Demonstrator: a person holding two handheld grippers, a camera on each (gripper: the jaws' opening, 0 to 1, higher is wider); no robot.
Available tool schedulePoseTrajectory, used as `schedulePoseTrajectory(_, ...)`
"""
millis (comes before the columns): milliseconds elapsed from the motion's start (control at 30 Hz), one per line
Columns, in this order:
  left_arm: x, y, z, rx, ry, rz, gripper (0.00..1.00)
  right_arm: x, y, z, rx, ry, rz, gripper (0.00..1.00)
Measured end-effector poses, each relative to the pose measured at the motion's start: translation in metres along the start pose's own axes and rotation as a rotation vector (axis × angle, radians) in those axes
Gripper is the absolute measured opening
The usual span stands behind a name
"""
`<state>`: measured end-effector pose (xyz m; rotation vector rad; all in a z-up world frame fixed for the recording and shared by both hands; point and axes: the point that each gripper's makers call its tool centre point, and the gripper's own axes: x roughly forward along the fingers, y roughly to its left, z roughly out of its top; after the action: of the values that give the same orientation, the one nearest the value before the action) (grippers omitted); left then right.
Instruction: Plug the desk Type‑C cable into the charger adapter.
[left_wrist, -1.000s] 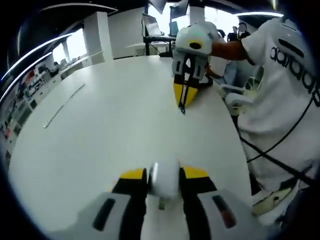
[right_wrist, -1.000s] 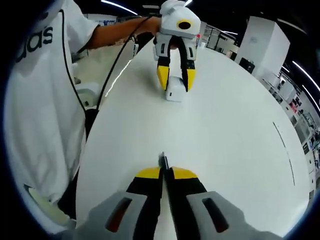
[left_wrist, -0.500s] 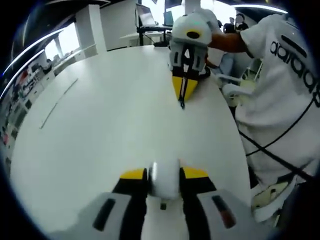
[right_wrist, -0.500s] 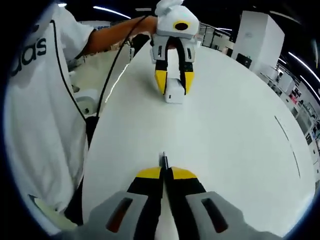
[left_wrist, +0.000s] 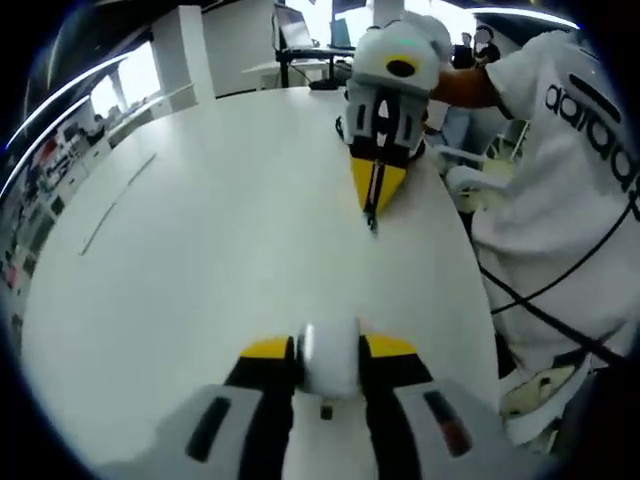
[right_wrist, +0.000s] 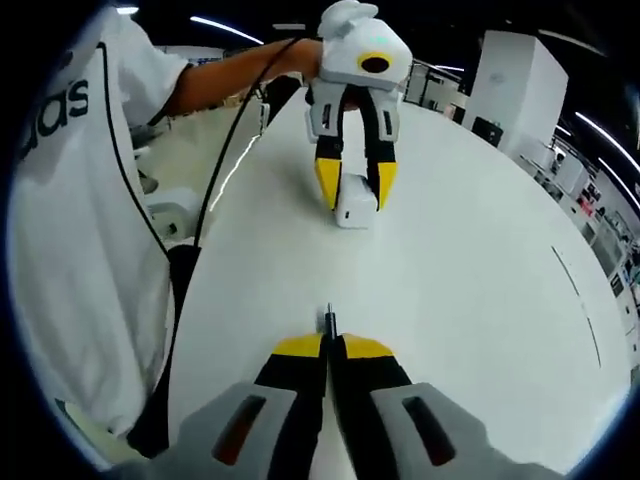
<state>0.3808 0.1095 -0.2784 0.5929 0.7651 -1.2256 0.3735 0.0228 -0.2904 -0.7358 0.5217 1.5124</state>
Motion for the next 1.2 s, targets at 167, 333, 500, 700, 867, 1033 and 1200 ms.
schedulePoseTrajectory(167, 0.000, 0.000, -0.001, -0.003, 0.005, -0.009, 0.25, 0.002, 0.002, 0.008, 0.015, -0.015, 0.003, 0.03)
schedulePoseTrajectory(333, 0.008, -0.018, 0.011, -0.013, -0.026, -0.057, 0.25, 0.009, 0.005, 0.018, 0.018, -0.032, -0.003, 0.03)
schedulePoseTrajectory(500, 0.012, -0.021, 0.014, -0.008, -0.022, -0.063, 0.25, 0.015, 0.011, 0.024, 0.012, -0.034, 0.014, 0.03)
schedulePoseTrajectory(700, 0.010, -0.016, 0.010, -0.015, -0.010, -0.049, 0.25, 0.018, 0.013, 0.030, 0.016, -0.041, 0.017, 0.03)
schedulePoseTrajectory(867, 0.010, -0.016, 0.010, -0.008, -0.007, -0.045, 0.25, 0.021, 0.014, 0.034, 0.022, -0.045, 0.014, 0.03)
schedulePoseTrajectory(1033, 0.012, -0.023, 0.012, -0.002, -0.002, -0.052, 0.25, 0.023, 0.014, 0.039, 0.023, -0.052, 0.010, 0.03)
schedulePoseTrajectory(1200, 0.011, -0.021, 0.011, -0.006, -0.001, -0.049, 0.25, 0.026, 0.013, 0.041, 0.028, -0.052, 0.010, 0.03)
